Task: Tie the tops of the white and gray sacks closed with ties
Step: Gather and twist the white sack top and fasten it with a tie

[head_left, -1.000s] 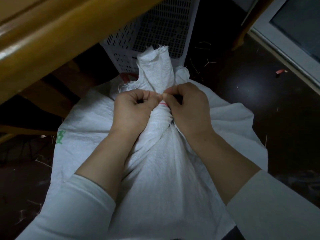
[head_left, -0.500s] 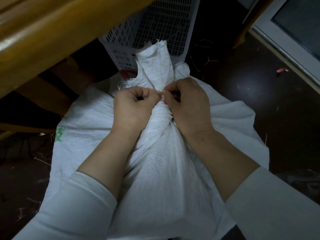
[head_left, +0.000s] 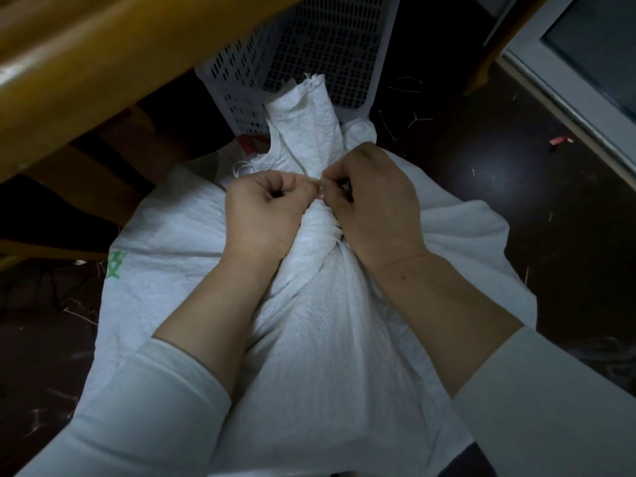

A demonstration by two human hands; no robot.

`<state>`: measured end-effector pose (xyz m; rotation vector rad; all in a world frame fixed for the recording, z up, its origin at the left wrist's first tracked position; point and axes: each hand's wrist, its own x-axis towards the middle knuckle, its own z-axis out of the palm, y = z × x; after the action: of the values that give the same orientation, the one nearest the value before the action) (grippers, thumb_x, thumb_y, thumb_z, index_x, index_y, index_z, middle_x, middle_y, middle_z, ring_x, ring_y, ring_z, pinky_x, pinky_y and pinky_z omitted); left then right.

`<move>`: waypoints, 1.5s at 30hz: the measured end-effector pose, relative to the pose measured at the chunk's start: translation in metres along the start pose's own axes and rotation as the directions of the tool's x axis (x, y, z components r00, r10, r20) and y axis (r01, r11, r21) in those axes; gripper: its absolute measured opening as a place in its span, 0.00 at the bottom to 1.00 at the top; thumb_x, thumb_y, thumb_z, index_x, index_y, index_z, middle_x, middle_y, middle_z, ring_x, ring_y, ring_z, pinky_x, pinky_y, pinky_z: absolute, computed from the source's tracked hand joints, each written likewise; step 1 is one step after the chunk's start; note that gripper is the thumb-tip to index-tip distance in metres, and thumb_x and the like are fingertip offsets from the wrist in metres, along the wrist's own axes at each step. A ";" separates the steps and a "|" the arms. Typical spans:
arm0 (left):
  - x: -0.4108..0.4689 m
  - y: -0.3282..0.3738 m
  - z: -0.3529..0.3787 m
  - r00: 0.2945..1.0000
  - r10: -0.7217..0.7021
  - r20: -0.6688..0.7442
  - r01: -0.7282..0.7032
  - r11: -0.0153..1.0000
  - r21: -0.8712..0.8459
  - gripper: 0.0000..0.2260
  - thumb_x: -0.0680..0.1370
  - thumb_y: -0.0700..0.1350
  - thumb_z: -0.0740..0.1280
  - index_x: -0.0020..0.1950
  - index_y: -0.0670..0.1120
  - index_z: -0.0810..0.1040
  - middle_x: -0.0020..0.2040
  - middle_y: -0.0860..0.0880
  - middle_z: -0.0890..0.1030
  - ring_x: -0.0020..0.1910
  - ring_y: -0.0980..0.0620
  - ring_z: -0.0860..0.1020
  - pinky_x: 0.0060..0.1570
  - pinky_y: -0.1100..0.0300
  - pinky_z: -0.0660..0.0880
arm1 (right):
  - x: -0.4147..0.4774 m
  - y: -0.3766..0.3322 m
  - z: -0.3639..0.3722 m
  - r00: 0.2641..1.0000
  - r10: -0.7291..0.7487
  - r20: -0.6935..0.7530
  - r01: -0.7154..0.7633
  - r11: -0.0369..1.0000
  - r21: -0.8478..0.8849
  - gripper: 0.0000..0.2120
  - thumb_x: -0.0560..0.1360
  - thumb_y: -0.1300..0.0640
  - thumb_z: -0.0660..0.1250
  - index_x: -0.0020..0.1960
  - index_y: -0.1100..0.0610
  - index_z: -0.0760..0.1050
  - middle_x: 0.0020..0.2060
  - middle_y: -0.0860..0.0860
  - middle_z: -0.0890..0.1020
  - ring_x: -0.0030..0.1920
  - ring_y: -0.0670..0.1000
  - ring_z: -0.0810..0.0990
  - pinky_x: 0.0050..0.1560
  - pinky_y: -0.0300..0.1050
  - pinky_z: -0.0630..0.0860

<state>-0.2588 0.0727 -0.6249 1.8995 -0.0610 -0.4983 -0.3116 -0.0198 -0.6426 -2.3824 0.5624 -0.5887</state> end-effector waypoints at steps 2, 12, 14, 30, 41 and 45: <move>0.000 -0.001 0.000 1.000 0.011 -0.001 -0.011 1.000 -0.003 0.03 0.73 0.39 0.70 0.39 0.43 0.82 0.36 0.51 0.83 0.37 0.57 0.81 0.42 0.67 0.78 | 0.001 0.001 0.001 1.000 -0.019 -0.004 0.019 1.000 -0.017 0.06 0.69 0.62 0.66 0.36 0.65 0.77 0.37 0.59 0.80 0.36 0.56 0.78 0.32 0.44 0.74; 0.000 0.000 -0.001 1.000 0.026 0.011 -0.025 0.999 -0.042 0.05 0.73 0.38 0.70 0.38 0.45 0.81 0.35 0.51 0.82 0.35 0.59 0.80 0.39 0.69 0.78 | 0.006 0.004 -0.001 0.995 0.029 0.096 -0.037 0.996 0.083 0.06 0.72 0.61 0.65 0.40 0.63 0.78 0.39 0.57 0.80 0.39 0.53 0.78 0.39 0.50 0.77; -0.001 0.000 -0.001 1.000 0.019 0.018 -0.018 0.999 -0.044 0.04 0.74 0.38 0.70 0.40 0.44 0.81 0.37 0.47 0.82 0.38 0.54 0.80 0.42 0.66 0.78 | 0.003 0.006 -0.002 0.993 0.068 0.095 -0.080 0.988 0.132 0.06 0.72 0.60 0.66 0.42 0.62 0.80 0.40 0.56 0.81 0.41 0.51 0.79 0.43 0.45 0.77; -0.011 0.005 0.000 0.999 -0.003 0.052 0.007 0.996 -0.087 0.02 0.73 0.38 0.70 0.42 0.41 0.82 0.41 0.39 0.83 0.42 0.44 0.81 0.49 0.52 0.79 | 0.016 0.015 -0.035 0.787 0.323 0.525 -0.605 0.570 0.556 0.05 0.67 0.67 0.72 0.41 0.59 0.82 0.28 0.46 0.83 0.30 0.43 0.81 0.32 0.35 0.79; -0.018 0.007 0.001 0.997 0.019 0.075 -0.011 0.994 -0.108 0.03 0.73 0.37 0.70 0.39 0.43 0.81 0.43 0.34 0.82 0.40 0.44 0.79 0.47 0.49 0.79 | 0.025 0.019 -0.043 0.701 0.271 0.659 -0.678 0.541 0.499 0.07 0.68 0.68 0.71 0.45 0.61 0.81 0.39 0.56 0.84 0.40 0.53 0.81 0.42 0.42 0.82; -0.019 0.007 0.001 0.996 0.017 0.090 -0.007 0.994 -0.106 0.02 0.73 0.37 0.71 0.40 0.42 0.82 0.42 0.34 0.83 0.41 0.42 0.80 0.47 0.49 0.79 | 0.025 0.017 -0.044 0.700 0.279 0.658 -0.681 0.539 0.496 0.06 0.67 0.70 0.71 0.40 0.61 0.81 0.30 0.50 0.84 0.33 0.47 0.83 0.37 0.40 0.82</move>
<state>-0.2750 0.0746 -0.6127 1.7715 -0.1037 -0.5686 -0.3191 -0.0653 -0.6151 -1.3980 0.5964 0.1207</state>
